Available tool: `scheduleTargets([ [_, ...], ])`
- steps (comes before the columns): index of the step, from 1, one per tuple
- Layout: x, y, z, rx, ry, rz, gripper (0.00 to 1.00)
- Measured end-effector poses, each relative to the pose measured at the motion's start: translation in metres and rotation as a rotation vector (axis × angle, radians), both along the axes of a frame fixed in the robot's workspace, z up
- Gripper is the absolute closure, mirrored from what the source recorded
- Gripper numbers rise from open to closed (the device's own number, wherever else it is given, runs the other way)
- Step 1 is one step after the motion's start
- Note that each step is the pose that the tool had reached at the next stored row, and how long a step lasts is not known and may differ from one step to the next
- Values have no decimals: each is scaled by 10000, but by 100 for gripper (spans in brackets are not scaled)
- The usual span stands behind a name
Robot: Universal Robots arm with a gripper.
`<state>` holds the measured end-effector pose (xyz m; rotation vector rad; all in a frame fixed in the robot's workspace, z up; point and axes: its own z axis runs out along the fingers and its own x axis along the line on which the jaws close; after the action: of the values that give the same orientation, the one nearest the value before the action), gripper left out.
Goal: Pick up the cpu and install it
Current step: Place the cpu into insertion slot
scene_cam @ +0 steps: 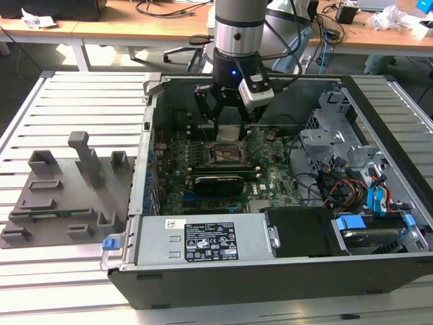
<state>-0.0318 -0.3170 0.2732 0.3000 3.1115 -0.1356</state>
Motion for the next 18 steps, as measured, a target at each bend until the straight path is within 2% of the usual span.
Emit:
scheduleTargets([
  [12,0,0,0,-1,0,-798,45],
  [18,0,0,0,0,0,-1060,45],
])
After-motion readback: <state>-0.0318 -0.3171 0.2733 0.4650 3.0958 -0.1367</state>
